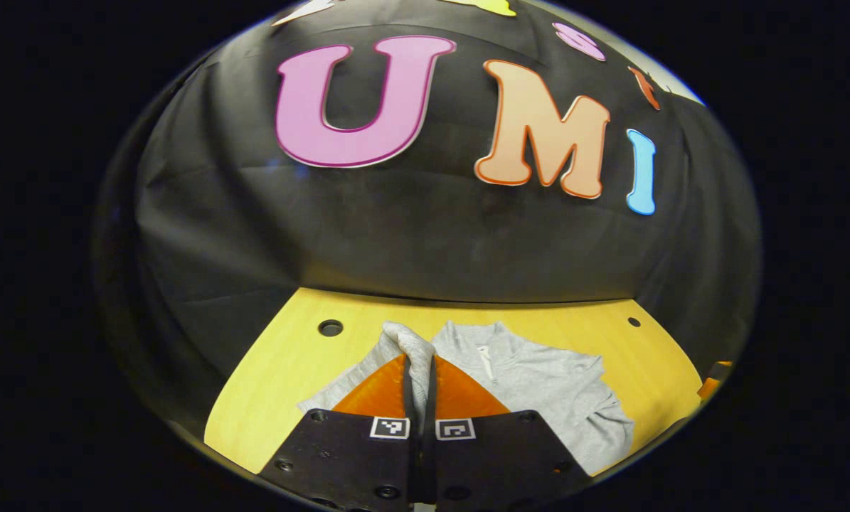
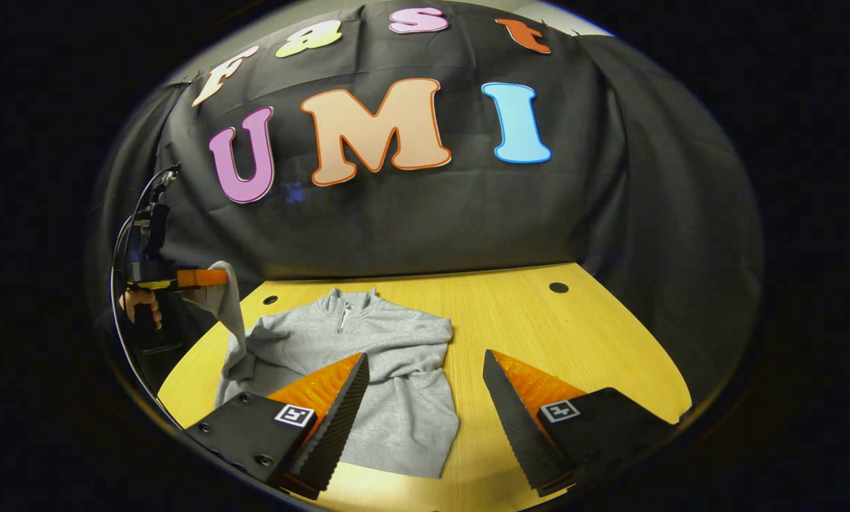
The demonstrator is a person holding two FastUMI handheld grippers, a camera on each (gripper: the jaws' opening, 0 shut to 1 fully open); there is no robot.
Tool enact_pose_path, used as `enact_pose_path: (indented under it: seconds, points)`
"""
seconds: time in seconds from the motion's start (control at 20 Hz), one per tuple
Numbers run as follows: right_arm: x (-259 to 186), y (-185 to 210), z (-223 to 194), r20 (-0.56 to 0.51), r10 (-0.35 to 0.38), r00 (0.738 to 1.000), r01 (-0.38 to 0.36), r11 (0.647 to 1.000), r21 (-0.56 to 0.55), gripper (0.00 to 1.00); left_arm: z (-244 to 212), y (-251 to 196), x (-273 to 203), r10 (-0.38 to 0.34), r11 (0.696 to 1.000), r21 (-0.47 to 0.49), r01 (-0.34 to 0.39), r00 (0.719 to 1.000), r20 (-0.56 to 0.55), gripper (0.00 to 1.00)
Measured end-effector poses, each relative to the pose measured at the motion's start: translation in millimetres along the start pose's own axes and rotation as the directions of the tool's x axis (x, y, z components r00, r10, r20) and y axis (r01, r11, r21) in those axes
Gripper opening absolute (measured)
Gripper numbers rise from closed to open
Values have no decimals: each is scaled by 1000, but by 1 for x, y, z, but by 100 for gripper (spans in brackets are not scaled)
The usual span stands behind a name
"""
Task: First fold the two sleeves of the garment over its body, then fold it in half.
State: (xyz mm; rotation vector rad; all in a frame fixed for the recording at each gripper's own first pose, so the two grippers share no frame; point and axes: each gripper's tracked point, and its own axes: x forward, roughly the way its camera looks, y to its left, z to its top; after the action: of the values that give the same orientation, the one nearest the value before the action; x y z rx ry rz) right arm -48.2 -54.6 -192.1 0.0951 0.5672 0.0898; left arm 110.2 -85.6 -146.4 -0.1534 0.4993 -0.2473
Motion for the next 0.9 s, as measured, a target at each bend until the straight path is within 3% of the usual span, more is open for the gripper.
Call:
enact_pose_path:
  seconds: [0.55,0.9]
  points:
    - [-14,-51,-6,-14,-62,998,63,998,21,99,-2,-121,29,-157,986,50,158,987,-28,0]
    - [-30,-83,-13,-29,-89,996,90,996,26,96,-26,-179,44,-214,974,57,219,973,-88,0]
